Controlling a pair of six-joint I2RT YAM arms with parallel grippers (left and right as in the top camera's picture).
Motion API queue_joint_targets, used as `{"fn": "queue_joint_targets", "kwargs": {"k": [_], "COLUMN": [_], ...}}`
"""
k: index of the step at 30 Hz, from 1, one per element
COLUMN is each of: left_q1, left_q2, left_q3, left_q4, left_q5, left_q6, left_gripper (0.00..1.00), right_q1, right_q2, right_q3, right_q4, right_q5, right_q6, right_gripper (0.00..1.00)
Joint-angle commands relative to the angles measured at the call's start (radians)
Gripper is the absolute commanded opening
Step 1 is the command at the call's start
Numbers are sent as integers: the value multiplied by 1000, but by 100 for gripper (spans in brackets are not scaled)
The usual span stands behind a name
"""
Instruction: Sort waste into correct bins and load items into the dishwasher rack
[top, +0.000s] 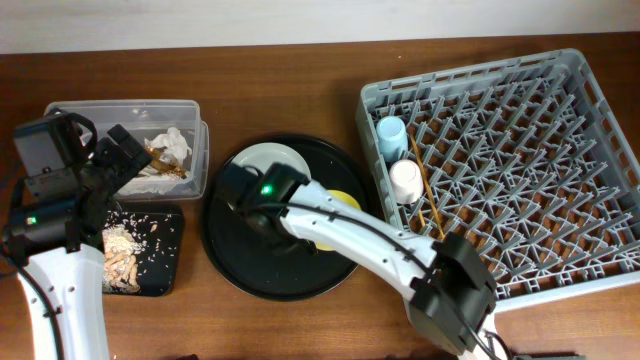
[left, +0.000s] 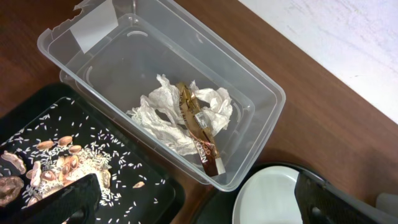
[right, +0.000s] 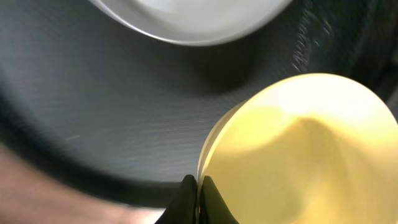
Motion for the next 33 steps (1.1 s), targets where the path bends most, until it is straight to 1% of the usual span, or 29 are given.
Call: {"fn": "queue_joint_targets", "kwargs": {"k": [1, 3, 6, 8, 11, 12, 14, 16, 18, 22, 24, 27, 29, 33], "left_q1": [5, 5, 5, 5, 5, 5, 5, 5, 5, 5, 5, 5, 5, 5], "left_q2": [-5, -5, -5, -5, -5, -5, -5, -5, -5, -5, -5, -5, -5, -5], "left_q3": [10, 10, 10, 10, 10, 10, 10, 10, 10, 10, 10, 10, 10, 10], "left_q4": [1, 1, 1, 1, 2, 1, 2, 1, 1, 2, 1, 1, 1, 1], "left_q5": [7, 7, 7, 7, 7, 7, 7, 7, 7, 7, 7, 7, 7, 7], "left_q6": [-3, -3, -3, -3, -3, -3, -3, -3, -3, -3, -3, -3, -3, -3], "left_gripper": [99, 99, 99, 99, 99, 99, 99, 99, 99, 99, 99, 99, 99, 99], "right_q1": [-94, -160, -300, -407, -562, -603, -729, -807, -890, -962, -982, -1025, -1081, -1185], "right_q2": [-111, -172, -268, -322, -376, -385, -399, -399, -399, -407, -412, -415, -415, -415], "right_q3": [78, 78, 78, 78, 77, 77, 77, 77, 58, -56, -165, -318, -445, -653], "right_q4": [-22, -23, -30, -42, -89, -105, -182, -259, -344, -348, -348, -349, -348, -348], "right_q5": [-216, -289, -476, -634, -882, -935, -1114, -1203, -1236, -1221, -1233, -1334, -1412, -1442], "right_q6": [-74, -79, -138, -194, -296, -321, -447, -547, -649, -703, -742, -827, -904, -1008], "right_gripper": [4, 4, 4, 4, 4, 4, 4, 4, 4, 4, 4, 4, 4, 4]}}
